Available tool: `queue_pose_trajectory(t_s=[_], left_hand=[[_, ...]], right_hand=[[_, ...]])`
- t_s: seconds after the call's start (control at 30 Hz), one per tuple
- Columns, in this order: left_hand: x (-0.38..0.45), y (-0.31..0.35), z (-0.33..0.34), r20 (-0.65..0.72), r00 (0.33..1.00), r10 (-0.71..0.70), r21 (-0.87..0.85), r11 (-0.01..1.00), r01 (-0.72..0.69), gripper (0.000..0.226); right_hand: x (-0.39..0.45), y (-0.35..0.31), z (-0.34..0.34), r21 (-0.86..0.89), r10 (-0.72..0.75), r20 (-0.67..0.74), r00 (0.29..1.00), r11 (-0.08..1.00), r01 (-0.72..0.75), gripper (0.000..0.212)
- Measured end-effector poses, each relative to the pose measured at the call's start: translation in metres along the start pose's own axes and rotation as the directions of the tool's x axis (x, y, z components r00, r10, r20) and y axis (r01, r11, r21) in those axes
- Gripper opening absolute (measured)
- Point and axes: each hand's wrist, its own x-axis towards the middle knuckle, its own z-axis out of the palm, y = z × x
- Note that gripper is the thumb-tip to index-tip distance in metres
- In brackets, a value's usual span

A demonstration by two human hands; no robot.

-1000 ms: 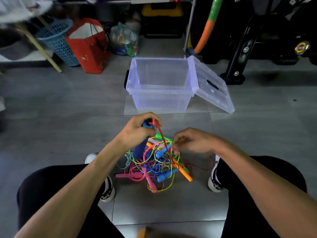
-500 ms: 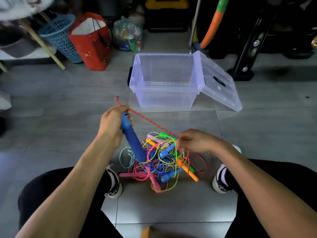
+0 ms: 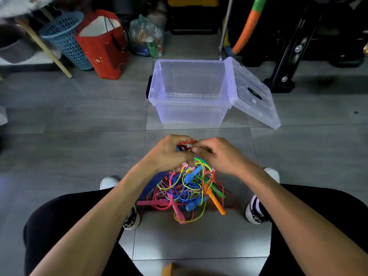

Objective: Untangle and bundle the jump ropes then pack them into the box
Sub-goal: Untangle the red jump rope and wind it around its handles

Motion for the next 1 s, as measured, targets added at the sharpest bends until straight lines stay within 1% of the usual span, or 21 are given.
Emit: queue_pose_trajectory(t_s=[0.07,0.1,0.13,0.2,0.27,0.33,0.4,0.47,0.5,0.53,0.6,0.63,0.67,0.7,0.73,0.77,0.8,0.83,0.87,0.93,1.0], left_hand=[[0.005,-0.002,-0.003,-0.076,0.996,-0.056,-0.027,0.998,0.054,0.008],[0.008,-0.005,-0.005,-0.090,0.993,-0.078,-0.054,0.996,0.073,0.004],[0.011,-0.007,-0.006,-0.097,0.991,-0.093,-0.096,0.992,0.083,0.005],[0.015,-0.012,-0.011,-0.138,0.983,-0.124,-0.237,0.967,0.089,0.009],[0.017,-0.016,-0.018,-0.204,0.965,-0.167,-0.406,0.911,0.072,0.012],[0.016,-0.015,-0.026,-0.263,0.936,-0.235,-0.535,0.843,0.062,0.011],[0.016,-0.012,-0.030,-0.287,0.908,-0.306,-0.635,0.771,0.059,0.008],[0.017,-0.010,-0.030,-0.310,0.880,-0.360,-0.705,0.708,0.042,0.006],[0.017,-0.010,-0.030,-0.339,0.866,-0.368,-0.709,0.705,0.022,0.006],[0.018,-0.009,-0.029,-0.382,0.854,-0.354,-0.672,0.741,0.006,0.005],[0.016,-0.006,-0.030,-0.457,0.857,-0.238,-0.464,0.886,-0.001,0.003],[0.012,-0.002,-0.031,-0.445,0.883,-0.149,-0.347,0.938,-0.017,0.010],[0.007,0.003,-0.031,-0.391,0.919,-0.057,-0.248,0.968,-0.045,0.022],[0.001,0.009,-0.029,-0.312,0.950,0.020,-0.171,0.982,-0.077,0.034],[-0.004,0.016,-0.028,-0.231,0.970,0.075,-0.120,0.987,-0.105,0.042],[-0.009,0.021,-0.026,-0.162,0.980,0.115,-0.098,0.986,-0.132,0.038],[-0.012,0.024,-0.024,-0.127,0.982,0.141,-0.102,0.983,-0.155,0.024],[-0.014,0.025,-0.023,-0.127,0.981,0.148,-0.120,0.979,-0.163,0.009],[-0.013,0.025,-0.023,-0.154,0.977,0.149,-0.131,0.977,-0.170,0.004],[-0.010,0.024,-0.026,-0.212,0.970,0.117,-0.169,0.973,-0.154,0.013],[-0.005,0.025,-0.031,-0.255,0.965,0.057,-0.327,0.935,-0.141,0.015]], right_hand=[[-0.001,0.001,-0.004,0.011,0.038,-0.048,0.998,0.999,-0.038,0.023],[-0.002,0.001,-0.006,0.019,0.063,-0.065,0.996,0.998,-0.062,0.022],[-0.004,0.001,-0.010,0.026,0.090,-0.064,0.994,0.996,-0.089,0.021],[-0.010,0.003,-0.019,0.020,0.139,0.001,0.990,0.990,-0.139,0.019],[-0.019,0.006,-0.028,-0.018,0.178,0.071,0.981,0.984,-0.177,0.019],[-0.029,0.008,-0.036,-0.059,0.195,0.105,0.975,0.980,-0.190,0.019],[-0.036,0.005,-0.042,-0.067,0.192,0.093,0.977,0.980,-0.186,0.021],[-0.035,-0.003,-0.047,-0.065,0.180,0.036,0.983,0.982,-0.177,0.025],[-0.032,-0.007,-0.049,-0.068,0.163,-0.002,0.987,0.984,-0.163,0.024],[-0.029,-0.013,-0.051,-0.079,0.140,-0.034,0.989,0.987,-0.143,0.023],[-0.022,-0.025,-0.052,-0.115,0.102,-0.052,0.993,0.988,-0.108,0.020],[-0.018,-0.032,-0.053,-0.133,0.090,-0.039,0.995,0.987,-0.095,0.020],[-0.015,-0.038,-0.052,-0.146,0.082,-0.019,0.996,0.986,-0.084,0.020],[-0.011,-0.043,-0.053,-0.156,0.076,0.001,0.997,0.985,-0.075,0.020],[-0.008,-0.048,-0.053,-0.169,0.065,0.016,0.998,0.984,-0.062,0.020],[-0.005,-0.052,-0.053,-0.179,0.047,0.023,0.999,0.983,-0.042,0.020],[-0.002,-0.055,-0.053,-0.184,0.026,0.024,0.999,0.983,-0.021,0.020],[0.001,-0.056,-0.054,-0.181,0.010,0.016,1.000,0.983,-0.007,0.021],[0.003,-0.056,-0.054,-0.171,-0.001,-0.001,1.000,0.985,0.000,0.021],[0.006,-0.052,-0.055,-0.143,0.003,-0.048,0.999,0.990,-0.010,0.024],[0.006,-0.044,-0.055,-0.119,0.027,-0.086,0.996,0.992,-0.037,0.025]])
